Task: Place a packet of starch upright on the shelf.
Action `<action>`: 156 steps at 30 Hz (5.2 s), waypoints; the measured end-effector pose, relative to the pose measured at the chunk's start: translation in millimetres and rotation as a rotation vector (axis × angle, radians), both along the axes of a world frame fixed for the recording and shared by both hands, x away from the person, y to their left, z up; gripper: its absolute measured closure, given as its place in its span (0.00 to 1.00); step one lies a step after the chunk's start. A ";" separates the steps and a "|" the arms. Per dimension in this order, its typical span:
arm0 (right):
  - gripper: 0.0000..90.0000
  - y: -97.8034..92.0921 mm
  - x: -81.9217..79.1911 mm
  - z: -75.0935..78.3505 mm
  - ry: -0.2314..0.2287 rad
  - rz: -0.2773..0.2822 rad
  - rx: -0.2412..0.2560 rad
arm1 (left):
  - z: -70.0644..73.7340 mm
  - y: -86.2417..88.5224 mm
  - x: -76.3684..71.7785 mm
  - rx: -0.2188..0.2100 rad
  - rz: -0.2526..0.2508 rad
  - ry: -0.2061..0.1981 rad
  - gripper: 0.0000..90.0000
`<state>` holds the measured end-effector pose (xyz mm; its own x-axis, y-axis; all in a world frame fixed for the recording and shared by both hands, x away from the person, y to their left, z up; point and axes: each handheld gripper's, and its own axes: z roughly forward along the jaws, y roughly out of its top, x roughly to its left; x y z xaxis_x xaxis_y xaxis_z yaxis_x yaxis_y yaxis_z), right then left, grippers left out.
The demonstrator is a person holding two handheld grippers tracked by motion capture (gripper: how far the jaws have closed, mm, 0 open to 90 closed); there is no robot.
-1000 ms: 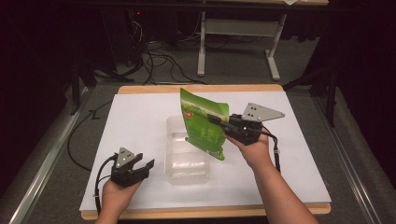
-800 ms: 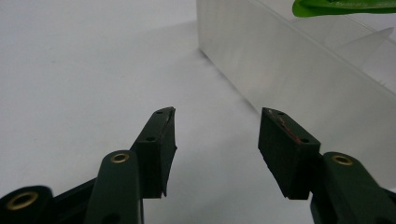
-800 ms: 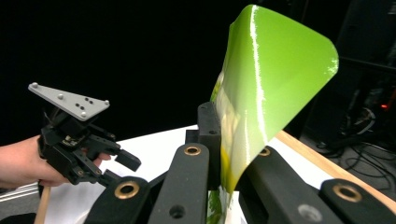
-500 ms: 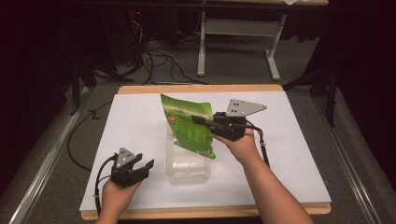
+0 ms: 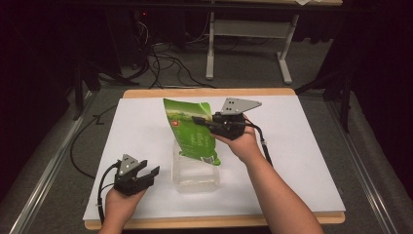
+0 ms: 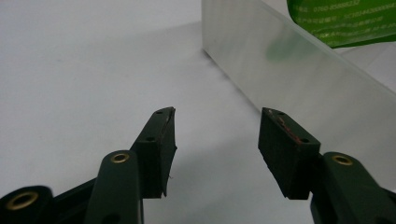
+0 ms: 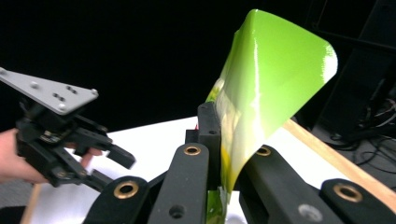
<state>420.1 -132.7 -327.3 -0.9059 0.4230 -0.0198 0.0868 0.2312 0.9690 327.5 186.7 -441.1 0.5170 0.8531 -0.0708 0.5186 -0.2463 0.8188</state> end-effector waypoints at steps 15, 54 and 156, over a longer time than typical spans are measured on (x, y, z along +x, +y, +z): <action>0.99 20.8 -9.9 -6.8 -0.024 0.053 -0.052 | -0.6 -0.7 -0.8 0.003 -0.003 0.003 0.52; 0.68 -14.2 -19.9 -66.3 0.124 -0.120 -0.088 | -0.6 -4.0 -1.6 0.006 -0.011 0.006 0.52; 0.64 -5.6 -19.8 -63.8 0.215 -0.267 -0.053 | -1.1 -8.0 20.7 -0.129 0.047 -0.016 0.82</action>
